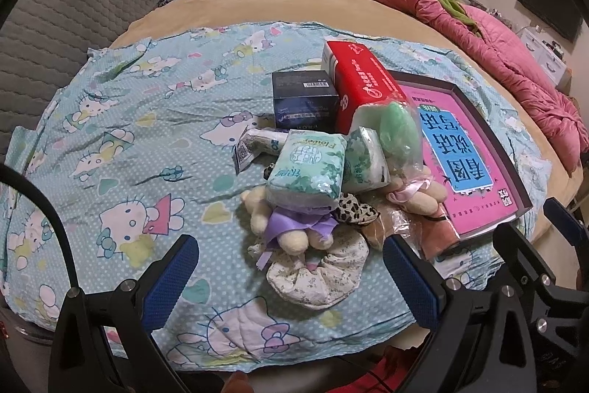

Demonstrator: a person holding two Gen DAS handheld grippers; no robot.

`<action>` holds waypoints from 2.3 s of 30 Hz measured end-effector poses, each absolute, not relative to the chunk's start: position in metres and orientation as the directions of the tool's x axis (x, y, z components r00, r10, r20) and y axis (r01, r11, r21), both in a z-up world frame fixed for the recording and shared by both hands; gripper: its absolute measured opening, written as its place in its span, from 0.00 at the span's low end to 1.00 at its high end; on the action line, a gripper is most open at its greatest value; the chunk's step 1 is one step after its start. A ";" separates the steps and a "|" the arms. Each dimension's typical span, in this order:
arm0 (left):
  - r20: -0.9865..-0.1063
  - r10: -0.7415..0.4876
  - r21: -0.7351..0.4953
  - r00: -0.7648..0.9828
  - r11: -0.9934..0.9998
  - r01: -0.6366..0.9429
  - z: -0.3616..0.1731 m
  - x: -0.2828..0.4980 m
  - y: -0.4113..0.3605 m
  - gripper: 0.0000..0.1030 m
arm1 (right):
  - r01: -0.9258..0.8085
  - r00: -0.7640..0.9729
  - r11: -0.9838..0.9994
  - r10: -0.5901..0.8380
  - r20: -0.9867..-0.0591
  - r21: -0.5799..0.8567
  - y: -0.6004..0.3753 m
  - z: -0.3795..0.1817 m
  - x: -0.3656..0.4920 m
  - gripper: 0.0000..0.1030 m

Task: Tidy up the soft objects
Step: 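Move left tool to green tissue pack while right tool approaches bagged green sponge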

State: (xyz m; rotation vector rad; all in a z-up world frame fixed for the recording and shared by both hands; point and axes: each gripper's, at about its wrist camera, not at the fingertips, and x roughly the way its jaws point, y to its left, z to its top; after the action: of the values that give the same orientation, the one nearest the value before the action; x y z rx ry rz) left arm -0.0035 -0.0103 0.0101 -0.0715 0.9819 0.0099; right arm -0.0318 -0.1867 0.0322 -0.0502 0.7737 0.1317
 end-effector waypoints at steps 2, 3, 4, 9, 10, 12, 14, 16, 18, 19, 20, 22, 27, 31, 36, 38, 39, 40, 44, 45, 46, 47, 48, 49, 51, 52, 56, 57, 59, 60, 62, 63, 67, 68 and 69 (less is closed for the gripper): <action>-0.830 -0.031 -0.066 0.557 0.997 -0.043 0.010 -0.002 -0.008 0.98 | -0.136 0.706 0.991 0.101 -0.701 0.006 -0.187 0.032 -0.031 0.98; -0.830 -0.036 -0.071 0.557 0.997 -0.043 0.009 -0.002 -0.007 0.98 | -0.136 0.706 0.991 0.101 -0.701 0.006 -0.187 0.032 -0.031 0.98; -0.829 -0.040 -0.078 0.557 0.996 -0.045 0.009 -0.001 -0.006 0.98 | -0.136 0.705 0.991 0.102 -0.702 0.007 -0.187 0.032 -0.031 0.98; -0.827 -0.071 -0.115 0.558 0.992 -0.044 0.007 0.004 -0.001 0.98 | -0.138 0.707 0.990 0.106 -0.699 0.010 -0.187 0.031 -0.028 0.98; -0.828 -0.079 -0.122 0.555 0.992 -0.041 0.006 0.005 -0.001 0.98 | -0.138 0.707 0.990 0.107 -0.699 0.012 -0.186 0.031 -0.027 0.98; -0.831 -0.087 -0.130 0.549 0.991 -0.040 0.004 0.009 0.001 0.98 | -0.139 0.705 0.990 0.113 -0.701 0.020 -0.185 0.030 -0.025 0.98; -0.835 -0.091 -0.133 0.542 0.990 -0.038 0.001 0.013 0.002 0.98 | -0.143 0.706 0.989 0.119 -0.698 0.025 -0.183 0.029 -0.022 0.98; -0.840 -0.091 -0.130 0.535 0.991 -0.036 -0.002 0.019 0.004 0.98 | -0.148 0.705 0.989 0.124 -0.699 0.026 -0.182 0.028 -0.020 0.98; -0.842 -0.095 -0.134 0.531 0.990 -0.034 -0.003 0.025 0.006 0.98 | -0.151 0.701 0.988 0.127 -0.701 0.028 -0.181 0.026 -0.017 0.98; -0.843 -0.101 -0.139 0.528 0.990 -0.033 -0.003 0.028 0.007 0.98 | -0.152 0.702 0.988 0.129 -0.701 0.030 -0.181 0.025 -0.016 0.98; -0.845 -0.108 -0.146 0.524 0.989 -0.031 -0.004 0.032 0.008 0.98 | -0.152 0.702 0.988 0.131 -0.700 0.033 -0.181 0.024 -0.014 0.98; -0.850 -0.111 -0.150 0.515 0.988 -0.034 -0.006 0.040 0.009 0.98 | -0.148 0.699 0.988 0.132 -0.702 0.039 -0.181 0.022 -0.010 0.98; -0.860 -0.117 -0.151 0.496 0.988 -0.029 -0.012 0.055 0.009 0.98 | -0.147 0.690 0.988 0.138 -0.710 0.049 -0.182 0.017 0.002 0.98; -0.865 -0.115 -0.136 0.488 0.991 -0.008 -0.017 0.063 0.006 0.98 | -0.139 0.686 0.989 0.137 -0.715 0.056 -0.183 0.014 0.015 0.98; -0.870 -0.118 -0.132 0.479 0.991 0.004 -0.021 0.070 0.004 0.98 | -0.158 0.685 0.985 0.159 -0.711 0.068 -0.181 0.012 0.028 0.98; -0.871 -0.114 -0.127 0.477 0.992 0.005 -0.022 0.073 0.004 0.98 | -0.174 0.673 0.978 0.204 -0.711 0.115 -0.183 0.009 0.035 0.98; -0.871 -0.116 -0.131 0.477 0.991 0.003 -0.022 0.074 0.005 0.98 | -0.176 0.667 0.974 0.224 -0.711 0.142 -0.185 0.008 0.039 0.98; -0.872 -0.121 -0.135 0.474 0.991 0.005 -0.022 0.075 0.006 0.98 | -0.179 0.666 0.972 0.232 -0.709 0.150 -0.186 0.007 0.042 0.98; -0.877 -0.118 -0.128 0.466 0.992 0.010 -0.026 0.078 0.007 0.98 | -0.203 0.659 0.961 0.276 -0.700 0.189 -0.185 0.007 0.055 0.98; -0.878 -0.120 -0.130 0.463 0.991 0.011 -0.027 0.078 0.007 0.98 | -0.205 0.651 0.958 0.286 -0.703 0.200 -0.183 0.006 0.060 0.98; -0.880 -0.121 -0.132 0.460 0.991 0.010 -0.028 0.080 0.008 0.98 | -0.205 0.644 0.956 0.292 -0.707 0.209 -0.182 0.005 0.064 0.98; -0.879 -0.124 -0.133 0.460 0.991 0.013 -0.028 0.080 0.007 0.98 | -0.204 0.638 0.954 0.299 -0.710 0.218 -0.181 0.004 0.068 0.98; -0.879 -0.123 -0.131 0.460 0.991 0.014 -0.029 0.080 0.007 0.97 | -0.203 0.629 0.952 0.306 -0.715 0.229 -0.179 0.002 0.073 0.98; -0.879 -0.119 -0.127 0.462 0.992 0.015 -0.029 0.080 0.007 0.97 | -0.200 0.618 0.950 0.313 -0.721 0.240 -0.177 0.001 0.078 0.98; -0.877 -0.124 -0.129 0.465 0.991 0.021 -0.029 0.080 0.006 0.97 | -0.196 0.609 0.948 0.318 -0.726 0.250 -0.175 -0.001 0.084 0.98; -0.876 -0.128 -0.132 0.465 0.991 0.022 -0.029 0.081 0.006 0.97 | -0.195 0.604 0.947 0.322 -0.729 0.256 -0.173 -0.003 0.088 0.98; -0.876 -0.124 -0.128 0.466 0.992 0.024 -0.030 0.083 0.006 0.97 | -0.187 0.567 0.944 0.328 -0.755 0.270 -0.168 -0.014 0.099 0.99; -0.873 -0.126 -0.130 0.471 0.991 0.022 -0.029 0.084 0.007 0.97 | -0.183 0.564 0.943 0.331 -0.756 0.276 -0.168 -0.015 0.100 0.99; -0.869 -0.129 -0.135 0.478 0.991 0.023 -0.028 0.084 0.007 0.96 | -0.189 0.546 0.936 0.353 -0.760 0.298 -0.167 -0.020 0.103 0.97; -0.868 -0.131 -0.135 0.479 0.990 0.025 -0.027 0.084 0.006 0.96 | -0.188 0.541 0.933 0.360 -0.760 0.307 -0.167 -0.022 0.104 0.96; -0.869 -0.131 -0.134 0.477 0.991 0.028 -0.028 0.085 0.006 0.96 | -0.189 0.534 0.926 0.376 -0.757 0.327 -0.167 -0.025 0.106 0.93; -0.871 -0.129 -0.134 0.474 0.991 0.025 -0.028 0.086 0.006 0.96 | -0.192 0.534 0.925 0.379 -0.755 0.328 -0.166 -0.026 0.106 0.92; -0.873 -0.150 -0.153 0.464 0.988 0.031 -0.030 0.088 0.005 0.90 | -0.210 0.536 0.921 0.389 -0.749 0.329 -0.164 -0.027 0.107 0.73; -0.875 -0.146 -0.149 0.462 0.988 0.030 -0.030 0.088 0.005 0.90 | -0.210 0.531 0.921 0.390 -0.752 0.330 -0.164 -0.028 0.108 0.68; -0.876 -0.143 -0.145 0.461 0.989 0.031 -0.030 0.088 0.004 0.89 | -0.209 0.530 0.921 0.389 -0.754 0.328 -0.163 -0.029 0.107 0.65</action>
State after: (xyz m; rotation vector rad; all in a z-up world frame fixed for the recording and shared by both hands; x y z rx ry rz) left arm 0.0880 0.0040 -0.0304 -0.1140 1.0873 -0.1077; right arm 0.1073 -0.1633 -0.0292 0.2070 0.9481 0.3597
